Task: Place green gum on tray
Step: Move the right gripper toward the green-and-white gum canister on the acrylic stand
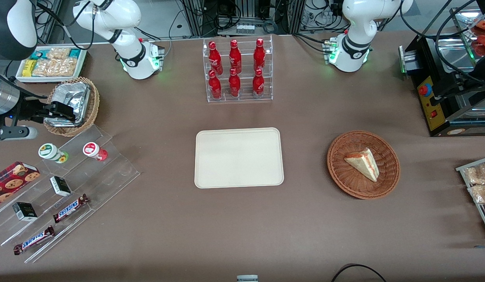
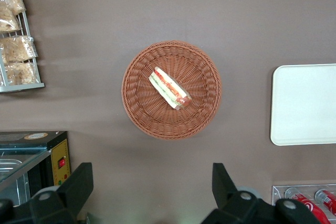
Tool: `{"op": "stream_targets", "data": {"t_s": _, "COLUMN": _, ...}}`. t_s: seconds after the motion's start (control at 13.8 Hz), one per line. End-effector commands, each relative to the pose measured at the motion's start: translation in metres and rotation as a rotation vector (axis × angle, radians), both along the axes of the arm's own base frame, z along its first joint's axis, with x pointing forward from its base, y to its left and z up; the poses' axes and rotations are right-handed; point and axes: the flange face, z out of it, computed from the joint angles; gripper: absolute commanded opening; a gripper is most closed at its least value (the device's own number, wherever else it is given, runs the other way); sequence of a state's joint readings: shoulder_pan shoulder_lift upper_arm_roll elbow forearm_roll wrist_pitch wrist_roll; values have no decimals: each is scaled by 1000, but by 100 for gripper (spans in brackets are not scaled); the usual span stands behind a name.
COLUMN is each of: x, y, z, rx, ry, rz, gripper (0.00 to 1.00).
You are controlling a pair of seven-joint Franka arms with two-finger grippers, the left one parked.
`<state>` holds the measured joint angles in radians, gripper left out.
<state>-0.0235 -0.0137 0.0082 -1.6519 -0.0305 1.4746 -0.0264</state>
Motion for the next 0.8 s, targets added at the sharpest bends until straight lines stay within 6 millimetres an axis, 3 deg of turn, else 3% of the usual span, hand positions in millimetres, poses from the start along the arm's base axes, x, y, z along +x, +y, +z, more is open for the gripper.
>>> {"op": "stream_targets", "data": {"t_s": 0.0, "x": -3, "y": -2, "z": 5, "rx": 1, "ry": 2, "rz": -5, "gripper": 100}}
{"op": "stream_targets", "data": {"t_s": 0.29, "x": 2, "y": -11, "z": -5, "rx": 44, "ry": 2, "rz": -31, "gripper": 100}}
{"op": "stream_targets", "data": {"t_s": 0.58, "x": 6, "y": -24, "z": -36, "rx": 61, "ry": -4, "rz": -33, "gripper": 100}}
{"op": "stream_targets", "data": {"t_s": 0.72, "x": 6, "y": -45, "z": -53, "rx": 80, "ry": -18, "rz": 56, "gripper": 100}}
